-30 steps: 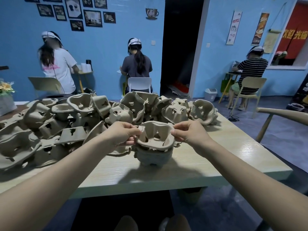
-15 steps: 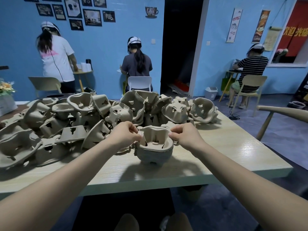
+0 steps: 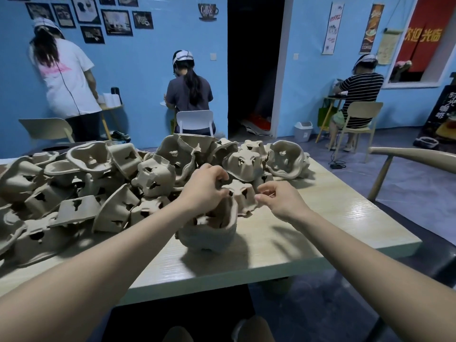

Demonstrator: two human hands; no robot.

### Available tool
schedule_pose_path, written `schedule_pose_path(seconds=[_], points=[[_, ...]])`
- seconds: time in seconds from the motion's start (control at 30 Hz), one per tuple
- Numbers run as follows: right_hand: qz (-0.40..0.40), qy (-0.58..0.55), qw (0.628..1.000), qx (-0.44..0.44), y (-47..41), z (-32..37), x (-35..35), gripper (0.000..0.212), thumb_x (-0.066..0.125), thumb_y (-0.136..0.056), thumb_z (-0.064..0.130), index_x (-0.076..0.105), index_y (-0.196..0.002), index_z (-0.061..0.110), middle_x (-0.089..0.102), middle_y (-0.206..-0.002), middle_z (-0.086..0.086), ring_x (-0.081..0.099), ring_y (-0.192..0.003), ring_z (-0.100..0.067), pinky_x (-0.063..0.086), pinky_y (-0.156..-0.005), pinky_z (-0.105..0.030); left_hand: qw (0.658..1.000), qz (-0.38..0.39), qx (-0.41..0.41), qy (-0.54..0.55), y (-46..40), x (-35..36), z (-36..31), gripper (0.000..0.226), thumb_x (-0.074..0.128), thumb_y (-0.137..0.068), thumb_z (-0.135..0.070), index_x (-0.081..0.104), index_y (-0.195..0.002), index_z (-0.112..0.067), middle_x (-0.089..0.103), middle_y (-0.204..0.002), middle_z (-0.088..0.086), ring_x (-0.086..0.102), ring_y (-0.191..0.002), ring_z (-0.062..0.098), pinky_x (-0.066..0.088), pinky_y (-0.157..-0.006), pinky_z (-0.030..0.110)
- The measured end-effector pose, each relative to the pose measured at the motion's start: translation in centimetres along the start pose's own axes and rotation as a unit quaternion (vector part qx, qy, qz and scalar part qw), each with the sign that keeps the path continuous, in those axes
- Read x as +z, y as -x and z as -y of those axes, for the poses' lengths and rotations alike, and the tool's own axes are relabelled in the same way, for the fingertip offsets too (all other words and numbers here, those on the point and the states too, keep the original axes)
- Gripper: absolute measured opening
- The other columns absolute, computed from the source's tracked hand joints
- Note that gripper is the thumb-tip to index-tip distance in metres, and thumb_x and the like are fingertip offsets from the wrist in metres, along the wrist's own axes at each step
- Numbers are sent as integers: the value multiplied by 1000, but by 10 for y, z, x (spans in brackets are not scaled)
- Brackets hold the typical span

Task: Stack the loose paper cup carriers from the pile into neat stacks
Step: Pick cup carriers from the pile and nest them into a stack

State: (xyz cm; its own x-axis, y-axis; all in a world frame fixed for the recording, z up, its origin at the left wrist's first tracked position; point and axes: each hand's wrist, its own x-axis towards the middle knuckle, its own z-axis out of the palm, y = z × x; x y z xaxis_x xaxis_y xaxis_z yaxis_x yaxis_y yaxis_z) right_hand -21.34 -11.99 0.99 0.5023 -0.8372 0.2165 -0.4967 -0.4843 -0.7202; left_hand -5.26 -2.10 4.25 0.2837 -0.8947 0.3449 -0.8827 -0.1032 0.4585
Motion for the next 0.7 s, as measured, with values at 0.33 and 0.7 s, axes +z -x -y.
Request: schedule_pose_path(seconds=[0.33, 0.7], points=[[-48, 74, 994, 66, -35, -85, -51, 35, 64, -88, 20, 61, -119, 5, 62, -121, -11, 58, -109, -24, 40, -92, -28, 997, 48, 64, -20, -80, 76, -59, 31, 59, -86, -15, 56, -117, -12, 52, -118, 7, 50, -110, 24, 42, -94, 33], [-66, 161, 979, 111, -54, -157, -56, 32, 59, -88, 34, 60, -116, 17, 49, -122, -7, 44, -118, -28, 43, -95, -42, 999, -52, -9, 7, -146, 143, -81, 49, 54, -83, -2, 37, -129, -9, 34, -130, 13, 35, -120, 30, 36, -100, 39]])
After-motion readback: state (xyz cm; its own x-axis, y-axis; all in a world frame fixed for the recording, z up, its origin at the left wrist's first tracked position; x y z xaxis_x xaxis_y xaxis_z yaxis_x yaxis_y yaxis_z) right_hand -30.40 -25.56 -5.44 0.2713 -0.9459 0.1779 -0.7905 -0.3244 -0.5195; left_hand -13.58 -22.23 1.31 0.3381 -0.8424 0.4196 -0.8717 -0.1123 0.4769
